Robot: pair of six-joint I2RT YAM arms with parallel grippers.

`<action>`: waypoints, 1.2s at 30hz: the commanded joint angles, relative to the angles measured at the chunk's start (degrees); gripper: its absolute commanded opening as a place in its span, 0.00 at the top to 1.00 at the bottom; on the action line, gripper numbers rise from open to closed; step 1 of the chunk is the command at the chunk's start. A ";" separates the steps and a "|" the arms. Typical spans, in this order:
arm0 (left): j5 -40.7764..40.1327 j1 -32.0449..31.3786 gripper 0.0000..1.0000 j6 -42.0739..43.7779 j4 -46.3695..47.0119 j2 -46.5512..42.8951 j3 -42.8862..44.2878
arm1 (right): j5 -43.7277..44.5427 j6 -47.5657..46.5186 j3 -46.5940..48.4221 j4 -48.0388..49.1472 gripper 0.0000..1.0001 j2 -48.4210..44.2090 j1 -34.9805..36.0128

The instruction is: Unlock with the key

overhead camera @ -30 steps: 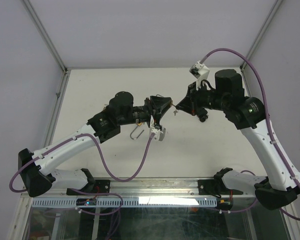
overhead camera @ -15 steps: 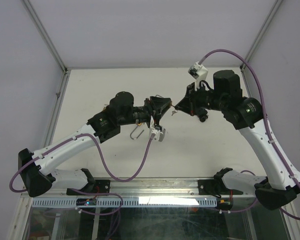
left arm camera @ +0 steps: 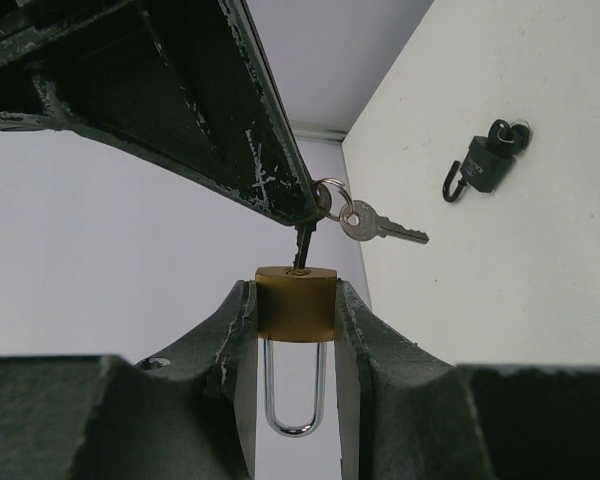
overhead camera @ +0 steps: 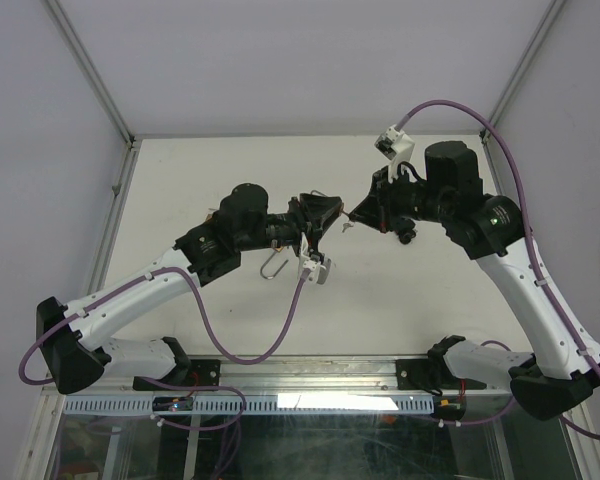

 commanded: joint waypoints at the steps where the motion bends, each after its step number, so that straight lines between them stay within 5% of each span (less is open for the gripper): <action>1: 0.25 -1.01 1.00 3.68 4.76 -1.54 1.37 | -0.99 0.84 0.13 3.43 1.00 -0.96 0.30; 25: 2.10 -2.17 1.00 7.07 0.12 0.68 3.98 | 1.14 9.94 -0.67 13.81 1.00 0.38 0.31; 36: -0.31 -3.41 1.00 1.60 7.41 1.58 3.89 | 1.01 12.74 -6.43 21.26 1.00 -0.97 0.81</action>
